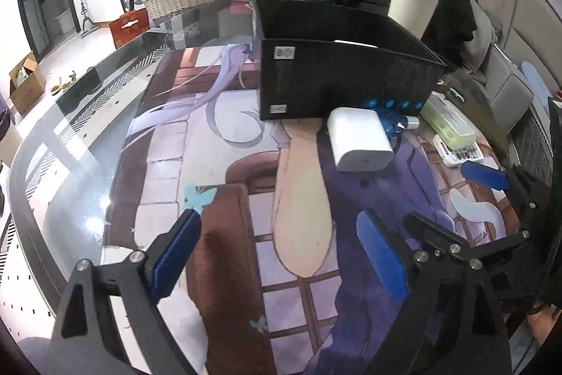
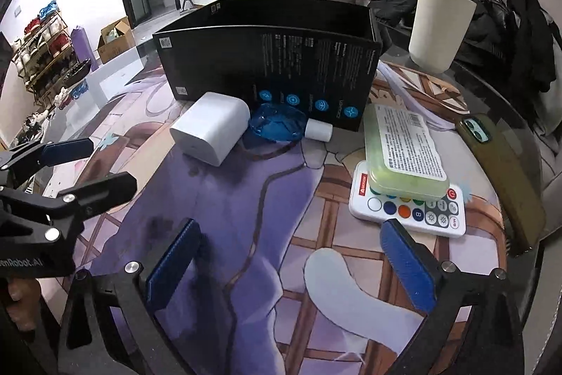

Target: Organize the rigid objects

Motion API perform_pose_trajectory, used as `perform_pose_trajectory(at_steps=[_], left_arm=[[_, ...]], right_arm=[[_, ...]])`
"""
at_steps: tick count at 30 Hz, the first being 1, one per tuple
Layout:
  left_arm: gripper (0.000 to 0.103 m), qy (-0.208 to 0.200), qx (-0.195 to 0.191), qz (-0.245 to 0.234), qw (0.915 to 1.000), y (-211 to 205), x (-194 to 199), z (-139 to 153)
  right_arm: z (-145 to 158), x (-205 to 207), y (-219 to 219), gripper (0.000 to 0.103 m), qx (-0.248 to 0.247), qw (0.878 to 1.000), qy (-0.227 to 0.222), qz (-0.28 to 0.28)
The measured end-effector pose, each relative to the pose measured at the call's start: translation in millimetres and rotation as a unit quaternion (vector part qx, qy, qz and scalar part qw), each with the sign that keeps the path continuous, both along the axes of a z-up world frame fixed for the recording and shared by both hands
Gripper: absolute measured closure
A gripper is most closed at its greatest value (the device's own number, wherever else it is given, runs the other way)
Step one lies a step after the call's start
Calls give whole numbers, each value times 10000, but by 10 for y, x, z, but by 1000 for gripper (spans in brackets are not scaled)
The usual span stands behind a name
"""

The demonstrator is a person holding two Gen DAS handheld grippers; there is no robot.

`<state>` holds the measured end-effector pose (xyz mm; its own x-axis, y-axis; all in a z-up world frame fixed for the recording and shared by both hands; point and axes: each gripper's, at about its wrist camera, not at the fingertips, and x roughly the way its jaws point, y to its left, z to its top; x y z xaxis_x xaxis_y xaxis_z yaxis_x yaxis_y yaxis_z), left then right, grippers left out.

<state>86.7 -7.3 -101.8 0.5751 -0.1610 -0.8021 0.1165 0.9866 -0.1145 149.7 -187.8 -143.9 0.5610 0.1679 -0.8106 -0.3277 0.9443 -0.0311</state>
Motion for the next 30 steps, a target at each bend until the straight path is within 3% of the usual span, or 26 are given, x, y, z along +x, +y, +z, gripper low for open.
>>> perform_pose_trajectory(at_steps=[18,30], left_arm=[[12,-375,-76,-6,9993,-42,-50,187],[12,-362,-64,-294,9989,-198,-82,205]], right_arm=[[69,-53,-14,0,21,9998,21,200],[78,-24,-52,1,17,9991,34,426]])
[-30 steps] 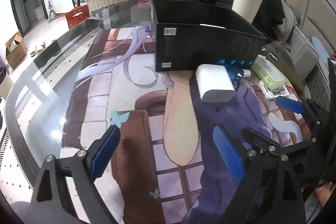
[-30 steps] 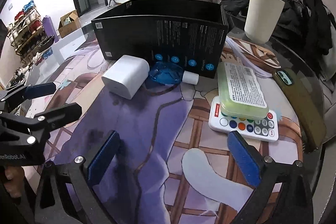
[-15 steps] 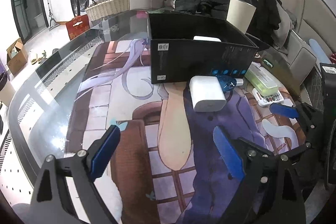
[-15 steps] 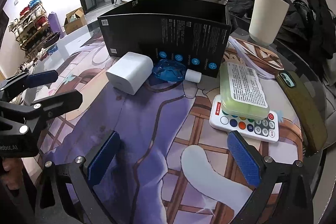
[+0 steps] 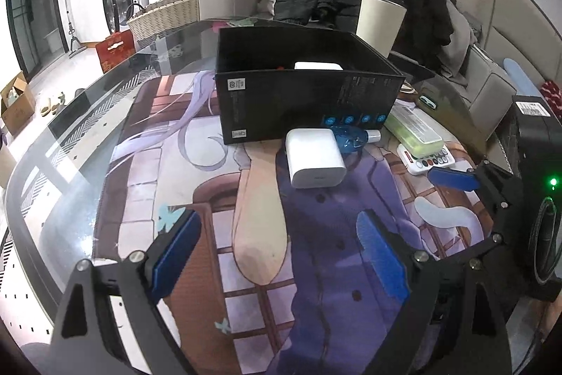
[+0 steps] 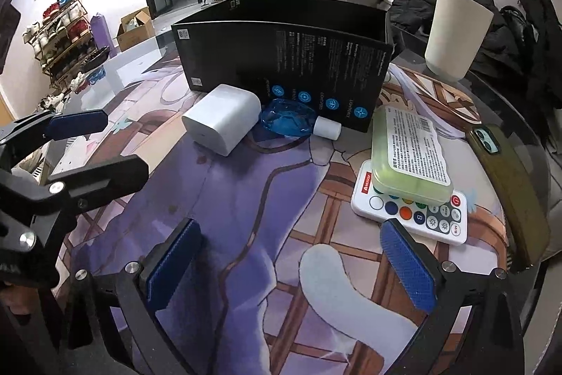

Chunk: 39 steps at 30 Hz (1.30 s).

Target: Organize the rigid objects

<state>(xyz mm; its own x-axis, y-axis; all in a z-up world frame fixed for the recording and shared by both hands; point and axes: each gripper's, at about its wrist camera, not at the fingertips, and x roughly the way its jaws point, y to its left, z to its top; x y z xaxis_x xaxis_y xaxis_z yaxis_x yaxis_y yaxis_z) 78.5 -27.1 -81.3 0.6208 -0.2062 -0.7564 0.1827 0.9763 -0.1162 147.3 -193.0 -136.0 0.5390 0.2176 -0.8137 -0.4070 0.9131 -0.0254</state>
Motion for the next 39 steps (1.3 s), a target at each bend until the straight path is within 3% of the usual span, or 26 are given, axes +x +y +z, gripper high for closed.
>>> perform_pose_trajectory(at_steps=[22,26,34,37,39], left_arm=[[12,-86,199,24,9998,-54,-21,-23],[12,-47,162,20,9999,-53,-7,-31],[12,-110,134,35,9998,-52,-16,8],[12,-164,161,50,9997,-39,-26,25],[12,-183,140,69,9997,-21,-25,37]], right_arm=[[-6,39,58,1,-18,10000,-16,-91],[-5,-7,83,1,-45,9990,-37,-448],[-4,15,109,1,-19,9981,-32,-616],[17,-24,86,1,-109,9990,273,-326],[10,-33,83,1,-92,9986,251,-457]])
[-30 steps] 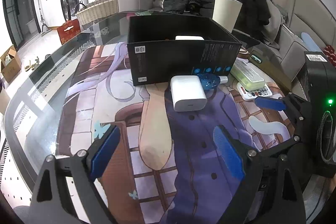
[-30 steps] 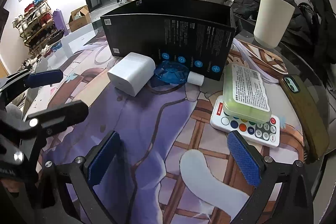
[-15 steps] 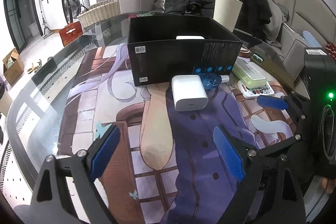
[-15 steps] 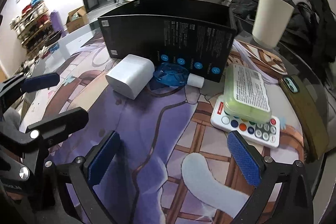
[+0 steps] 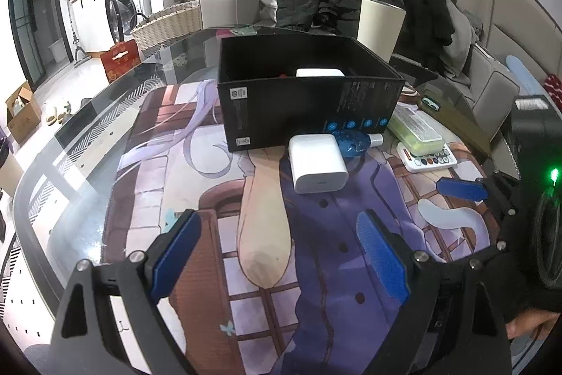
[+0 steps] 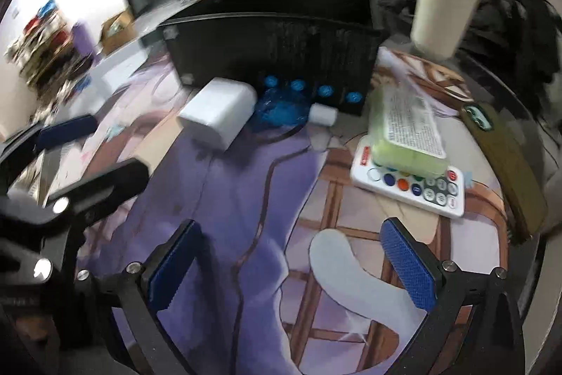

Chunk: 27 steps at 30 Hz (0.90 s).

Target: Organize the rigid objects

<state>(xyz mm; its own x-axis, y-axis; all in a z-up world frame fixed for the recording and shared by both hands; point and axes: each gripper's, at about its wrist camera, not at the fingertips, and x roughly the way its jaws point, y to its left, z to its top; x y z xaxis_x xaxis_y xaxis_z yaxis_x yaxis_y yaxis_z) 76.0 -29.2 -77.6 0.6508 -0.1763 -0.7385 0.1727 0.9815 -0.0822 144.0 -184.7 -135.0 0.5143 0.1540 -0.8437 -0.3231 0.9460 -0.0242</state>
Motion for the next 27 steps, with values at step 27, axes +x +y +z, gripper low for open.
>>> perform_pose_trajectory(at_steps=[27], left_arm=[[10,-2157,-220,352,9756,155,-414,729]], right_arm=[[1098,-744,-195,9,895,9604,-2636,-87]])
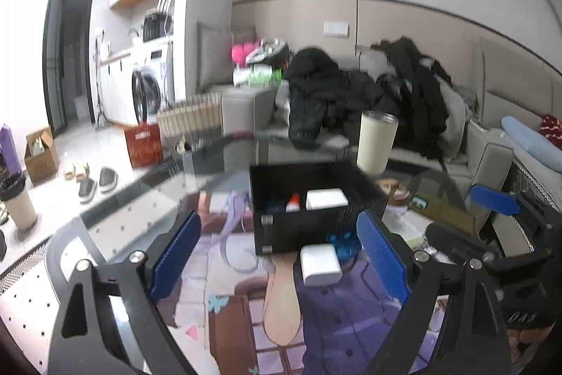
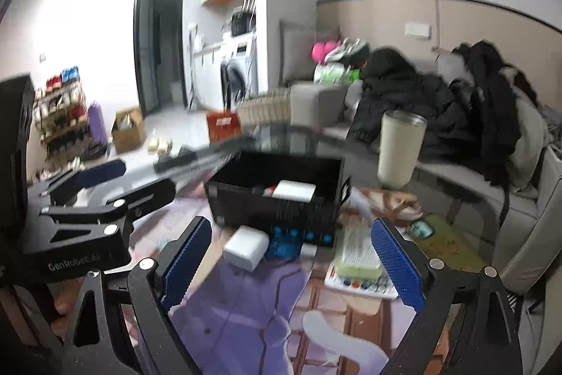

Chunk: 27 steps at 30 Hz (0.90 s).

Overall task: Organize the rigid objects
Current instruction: 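Grasp the white charger with the left gripper while the right grasps the green-lidded container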

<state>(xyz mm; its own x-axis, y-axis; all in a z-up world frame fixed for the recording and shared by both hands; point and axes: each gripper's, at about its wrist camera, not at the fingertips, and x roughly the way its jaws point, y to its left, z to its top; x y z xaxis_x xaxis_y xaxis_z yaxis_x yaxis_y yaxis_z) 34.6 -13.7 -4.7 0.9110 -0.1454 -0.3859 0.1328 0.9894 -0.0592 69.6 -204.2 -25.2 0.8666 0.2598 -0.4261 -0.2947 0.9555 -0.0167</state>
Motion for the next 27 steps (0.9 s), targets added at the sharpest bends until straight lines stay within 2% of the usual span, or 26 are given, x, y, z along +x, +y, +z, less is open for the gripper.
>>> perform_pose_trajectory(at_steps=[5,7,10,12,14,16,18,20,27], left_arm=[[9,-436,77,-97,9990,14,-21,188],[9,-571,261,-119,9980,-41,33,283],[9,-386,303,-275,9984,-118,222,363],[9,-120,116,-425,9990,-140,385,365],[9,185,153,-445,9987,-206,547,331],[9,592,127,-509,9969,-245,725,265],[9,945,24,-507,9942,-266,851,170],[9,1242,-10,-484,9911,-291,944,60],[17,2210,109,-743,9724,-488,1169,-352]], right_arm=[[262,-163,-103,9,102,9977,-661,-92],[390,-145,-171,9,61,9965,-821,-146],[531,-9,-283,9,86,9968,-771,-218],[581,106,-358,12,95,9972,-683,-290],[600,216,-395,16,8,9977,-589,-328],[572,380,-428,18,-37,9990,-293,-331],[498,596,-471,26,-25,9994,166,-312],[398,772,-547,30,67,9976,592,-361],[-122,1313,-677,41,3,9815,1854,-474]])
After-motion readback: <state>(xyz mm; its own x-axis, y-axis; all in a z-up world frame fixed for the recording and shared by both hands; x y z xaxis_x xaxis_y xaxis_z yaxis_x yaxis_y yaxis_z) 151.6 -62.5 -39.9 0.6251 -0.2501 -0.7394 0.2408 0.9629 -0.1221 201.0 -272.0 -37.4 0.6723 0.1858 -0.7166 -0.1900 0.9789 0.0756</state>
